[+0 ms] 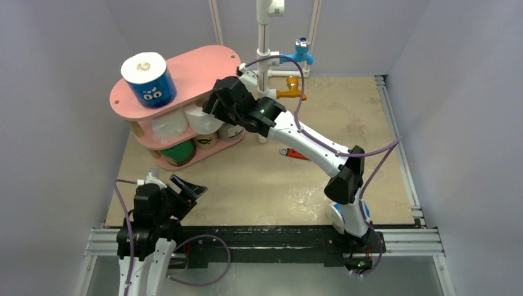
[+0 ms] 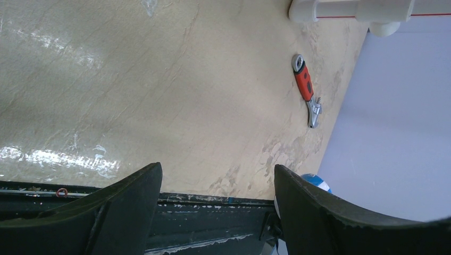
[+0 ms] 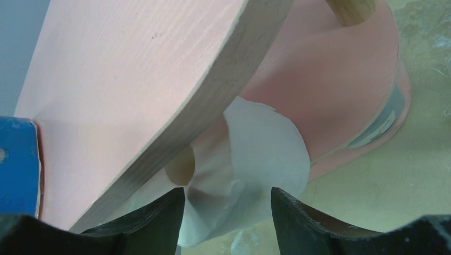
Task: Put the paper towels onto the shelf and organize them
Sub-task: Place the paper towel on the shelf.
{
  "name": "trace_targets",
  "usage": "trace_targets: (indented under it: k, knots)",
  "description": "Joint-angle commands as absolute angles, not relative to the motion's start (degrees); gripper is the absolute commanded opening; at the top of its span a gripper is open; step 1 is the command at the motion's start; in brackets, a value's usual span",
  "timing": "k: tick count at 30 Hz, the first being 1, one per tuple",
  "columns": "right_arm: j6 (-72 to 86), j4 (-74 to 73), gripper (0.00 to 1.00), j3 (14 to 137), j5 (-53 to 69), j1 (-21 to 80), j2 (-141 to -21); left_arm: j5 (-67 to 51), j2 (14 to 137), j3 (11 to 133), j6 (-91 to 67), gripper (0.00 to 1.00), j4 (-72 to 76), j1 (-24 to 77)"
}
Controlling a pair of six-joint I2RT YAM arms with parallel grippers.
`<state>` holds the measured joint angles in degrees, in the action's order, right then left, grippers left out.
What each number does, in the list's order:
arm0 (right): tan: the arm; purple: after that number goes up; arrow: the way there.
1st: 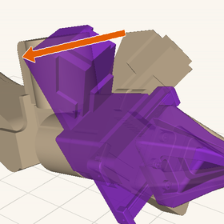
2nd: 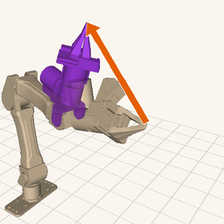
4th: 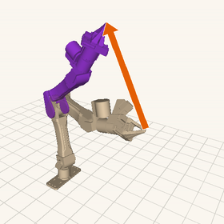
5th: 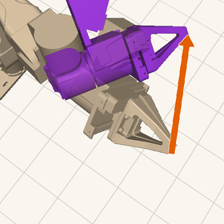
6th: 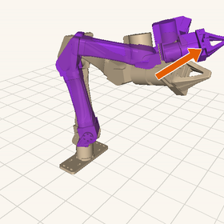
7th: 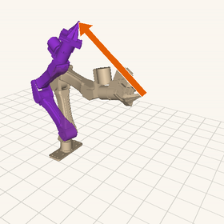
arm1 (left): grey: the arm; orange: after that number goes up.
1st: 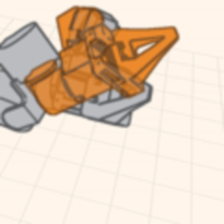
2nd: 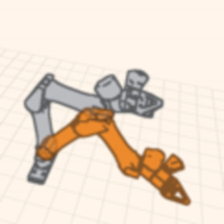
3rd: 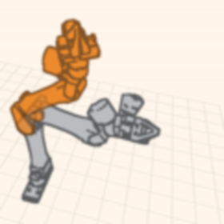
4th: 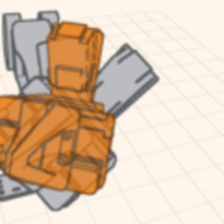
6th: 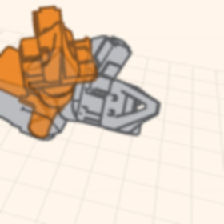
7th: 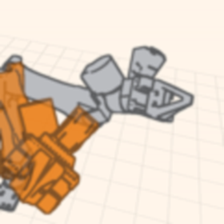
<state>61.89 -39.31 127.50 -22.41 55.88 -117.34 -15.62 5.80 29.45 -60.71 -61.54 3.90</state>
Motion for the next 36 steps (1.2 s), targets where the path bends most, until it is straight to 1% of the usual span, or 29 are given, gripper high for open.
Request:
trace_targets:
  k: [1, 5, 14, 18, 21, 24, 26, 33, 34, 36]
  knots:
    - [61.7, -34.4, 0.61, 123.6, -20.6, 56.0, -112.1, -13.6, 5.3, 30.2, -59.7, 0.76, -67.1, 4.3]
    - [60.2, -29.3, 0.65, 118.0, -19.5, 56.2, -108.9, -13.6, 5.3, 30.2, -59.7, 0.76, -67.1, 4.2]
    - [53.7, -26.0, 0.74, 114.9, -18.0, 57.4, -105.5, -13.5, 5.2, 30.2, -59.8, 0.76, -67.0, 4.3]
    - [45.7, -23.5, 0.76, 113.1, -18.6, 59.8, -103.4, -13.4, 5.3, 30.4, -59.9, 0.76, -67.1, 4.4]
    - [36.2, -16.8, 0.76, 106.4, -19.4, 62.1, -99.1, -13.4, 5.2, 30.5, -59.7, 0.76, -67.2, 4.3]
    - [27.9, -8.6, 0.74, 97.0, -16.7, 63.3, -93.4, -14.0, 5.5, 30.0, -59.7, 0.76, -66.3, 4.3]
    - [23.9, -4.5, 0.73, 92.4, -17.7, 63.7, -90.6, -14.2, 6.0, 30.0, -59.6, 0.76, -66.0, 4.3]
    - [14.3, 4.9, 0.65, 81.0, -20.0, 63.7, -86.1, -13.8, 6.0, 30.0, -59.8, 0.76, -66.2, 4.2]
    - [12.7, 6.4, 0.63, 79.7, -20.0, 63.7, -85.9, -13.7, 5.8, 30.1, -59.8, 0.76, -66.3, 4.2]
    - [11.5, 7.9, 0.53, 78.0, -21.3, 63.7, -85.8, -13.5, 5.3, 30.1, -59.9, 0.76, -66.4, 4.2]
